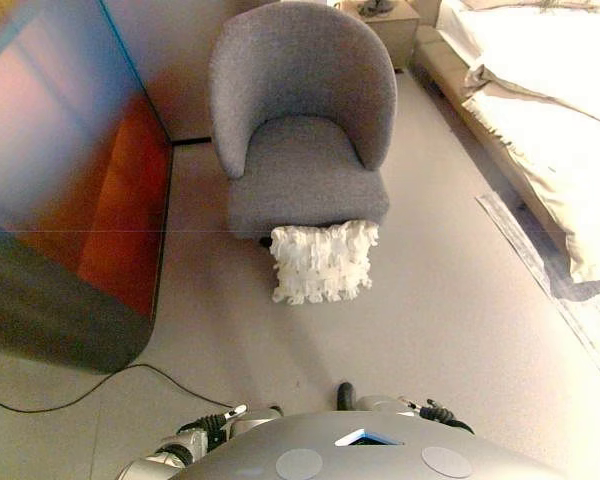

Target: Pick up the cushion and take it to the sofa

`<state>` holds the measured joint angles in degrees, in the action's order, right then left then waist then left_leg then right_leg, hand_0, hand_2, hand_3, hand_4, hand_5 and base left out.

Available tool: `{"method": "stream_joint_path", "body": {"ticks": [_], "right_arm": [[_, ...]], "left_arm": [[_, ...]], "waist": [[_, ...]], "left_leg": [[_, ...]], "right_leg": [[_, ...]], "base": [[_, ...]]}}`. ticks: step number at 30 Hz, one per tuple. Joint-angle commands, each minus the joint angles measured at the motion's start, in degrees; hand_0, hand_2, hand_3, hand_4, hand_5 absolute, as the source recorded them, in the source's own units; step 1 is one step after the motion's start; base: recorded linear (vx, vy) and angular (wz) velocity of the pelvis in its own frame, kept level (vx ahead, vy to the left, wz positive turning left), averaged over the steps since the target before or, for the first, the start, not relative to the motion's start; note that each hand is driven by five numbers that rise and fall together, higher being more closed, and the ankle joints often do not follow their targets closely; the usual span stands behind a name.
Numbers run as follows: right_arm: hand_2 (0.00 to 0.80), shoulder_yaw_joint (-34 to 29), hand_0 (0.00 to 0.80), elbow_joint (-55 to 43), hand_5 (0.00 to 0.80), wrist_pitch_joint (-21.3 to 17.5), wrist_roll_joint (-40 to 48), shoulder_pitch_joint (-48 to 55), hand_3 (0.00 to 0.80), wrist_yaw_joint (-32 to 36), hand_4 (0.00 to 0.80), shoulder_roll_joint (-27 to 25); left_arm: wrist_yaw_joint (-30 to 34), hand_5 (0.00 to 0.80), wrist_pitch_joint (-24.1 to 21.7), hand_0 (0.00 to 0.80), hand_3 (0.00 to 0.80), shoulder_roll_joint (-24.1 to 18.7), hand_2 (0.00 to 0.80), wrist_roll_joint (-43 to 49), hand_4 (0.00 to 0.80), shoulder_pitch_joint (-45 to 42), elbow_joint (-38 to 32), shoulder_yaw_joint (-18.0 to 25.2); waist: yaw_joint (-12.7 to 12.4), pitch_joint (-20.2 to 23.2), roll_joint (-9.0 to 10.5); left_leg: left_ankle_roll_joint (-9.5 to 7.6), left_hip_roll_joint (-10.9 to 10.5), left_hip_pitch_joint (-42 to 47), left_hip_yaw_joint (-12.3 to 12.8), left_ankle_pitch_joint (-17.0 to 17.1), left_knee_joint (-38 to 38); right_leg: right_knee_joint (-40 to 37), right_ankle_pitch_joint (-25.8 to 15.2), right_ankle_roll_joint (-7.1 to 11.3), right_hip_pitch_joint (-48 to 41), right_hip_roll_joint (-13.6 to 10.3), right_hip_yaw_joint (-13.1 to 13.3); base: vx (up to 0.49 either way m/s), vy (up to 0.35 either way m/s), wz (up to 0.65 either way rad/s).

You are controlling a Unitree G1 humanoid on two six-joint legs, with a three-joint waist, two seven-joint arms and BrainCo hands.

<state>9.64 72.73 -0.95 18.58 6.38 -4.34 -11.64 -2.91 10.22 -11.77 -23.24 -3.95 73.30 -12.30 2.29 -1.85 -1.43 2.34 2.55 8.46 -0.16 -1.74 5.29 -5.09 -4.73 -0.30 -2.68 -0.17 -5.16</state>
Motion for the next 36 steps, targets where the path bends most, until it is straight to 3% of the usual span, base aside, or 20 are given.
{"method": "stream_joint_path", "body": {"ticks": [1, 10, 14, 17, 19, 21, 24, 26, 30, 36], "right_arm": [[0.000, 1.4, 0.000, 2.2, 0.000, -0.7, -1.7, -2.8, 0.000, -0.2, 0.000, 2.1], [0.000, 2.8, 0.000, 1.7, 0.000, -0.4, -1.9, -3.3, 0.000, -1.6, 0.000, 2.5], [0.000, 3.4, 0.000, 0.9, 0.000, 0.9, -2.0, -4.2, 0.000, -2.4, 0.000, 2.6], [0.000, 4.4, 0.000, 0.0, 0.000, 1.8, -1.5, -4.6, 0.000, -2.8, 0.000, 2.4], [0.000, 4.4, 0.000, -0.1, 0.000, 2.1, -1.5, -4.9, 0.000, -2.9, 0.000, 2.2], [0.000, 4.3, 0.000, -0.1, 0.000, 2.2, -2.2, -5.5, 0.000, -2.9, 0.000, 2.1], [0.000, 4.6, 0.000, 0.5, 0.000, 1.9, -2.5, -5.8, 0.000, -3.3, 0.000, 2.3], [0.000, 4.7, 0.000, 0.7, 0.000, 1.6, -2.3, -5.5, 0.000, -3.4, 0.000, 2.3], [0.000, 5.0, 0.000, 0.9, 0.000, 0.8, -3.0, -4.5, 0.000, -3.4, 0.000, 2.5], [0.000, 5.2, 0.000, 1.1, 0.000, 0.4, -4.8, -2.8, 0.000, -3.2, 0.000, 2.2]], "left_arm": [[-1.1, 0.000, -0.2, 0.000, 0.000, 2.9, 0.000, 1.5, 0.000, 2.0, 2.3, -0.3], [-3.6, 0.000, 0.4, 0.000, 0.000, 3.0, 0.000, -0.1, 0.000, 2.2, 1.7, -0.2], [-4.5, 0.000, -0.1, 0.000, 0.000, 3.3, 0.000, -0.9, 0.000, 2.7, 1.4, 0.9], [-4.3, 0.000, -0.6, 0.000, 0.000, 3.9, 0.000, -2.0, 0.000, 2.6, 1.5, 1.6], [-4.0, 0.000, -0.4, 0.000, 0.000, 4.3, 0.000, -3.1, 0.000, 2.1, 1.5, 2.0], [-3.9, 0.000, -1.0, 0.000, 0.000, 4.7, 0.000, -3.9, 0.000, 1.6, 1.7, 2.2], [-3.9, 0.000, -1.7, 0.000, 0.000, 5.0, 0.000, -4.2, 0.000, 1.2, 1.7, 1.9], [-4.0, 0.000, -1.8, 0.000, 0.000, 5.1, 0.000, -4.6, 0.000, 1.0, 1.7, 1.2], [-3.6, 0.000, -1.7, 0.000, 0.000, 5.5, 0.000, -6.5, 0.000, 0.2, 1.8, 0.5], [-3.0, 0.000, -2.4, 0.000, 0.000, 5.6, 0.000, -8.3, 0.000, -1.9, 2.5, 2.5]], "waist": [[0.6, -2.2, 2.04], [0.6, -3.0, 2.79], [0.2, -4.4, 4.73], [-0.4, -6.1, 5.74], [-1.1, -7.1, 5.32], [-2.3, -7.9, 4.39], [-2.9, -7.9, 2.95], [-3.3, -7.7, 1.91], [-4.2, -7.3, 0.46], [-4.9, -7.3, -0.27]], "left_leg": [[-5.13, -5.8, -1.9, 5.0, 1.4, -0.3], [-4.70, -5.2, -2.2, 4.7, 1.0, -3.4], [-4.15, -3.9, -6.7, 6.2, -1.1, -16.0], [-4.38, -2.5, -14.7, 5.9, 2.3, -30.8], [-4.64, -3.1, -18.9, 4.6, 3.7, -35.7], [-4.46, -6.0, -21.4, 2.7, 5.8, -32.7], [-3.52, -7.1, -22.7, 3.4, 8.9, -23.3], [-2.29, -7.1, -23.6, 3.7, 12.0, -15.7], [-0.44, -6.9, -24.5, 1.9, 17.2, -4.5], [0.45, -5.0, -25.4, -1.8, 17.5, -0.3]], "right_leg": [[0.1, 1.1, 2.51, -2.3, 0.6, 1.6], [1.0, 1.8, 1.11, -2.6, 1.8, 2.7], [2.3, 1.6, -0.11, -1.8, 1.0, 1.9], [3.2, 1.6, -2.02, -1.6, 1.4, 2.8], [3.8, 1.8, -2.58, -2.2, 2.0, 3.9], [4.3, 2.7, -2.32, -3.4, 2.8, 5.6], [4.7, 4.1, -2.24, -4.7, 4.6, 7.8], [4.3, 4.8, -2.23, -6.2, 5.8, 8.6], [4.4, 6.7, -2.41, -9.6, 7.7, 11.2], [7.4, 11.3, -2.55, -11.8, 9.0, 14.3]], "base": [[0.021, -0.038, 0.01], [-0.002, -0.073, 0.00], [-0.063, -0.152, 0.01], [-0.065, -0.184, 0.06], [-0.010, -0.083, -0.23], [0.046, 0.011, -0.39], [0.128, 0.035, -0.52], [0.205, 0.045, 0.42], [0.269, 0.037, 0.12], [0.403, 0.055, -0.33]]}}
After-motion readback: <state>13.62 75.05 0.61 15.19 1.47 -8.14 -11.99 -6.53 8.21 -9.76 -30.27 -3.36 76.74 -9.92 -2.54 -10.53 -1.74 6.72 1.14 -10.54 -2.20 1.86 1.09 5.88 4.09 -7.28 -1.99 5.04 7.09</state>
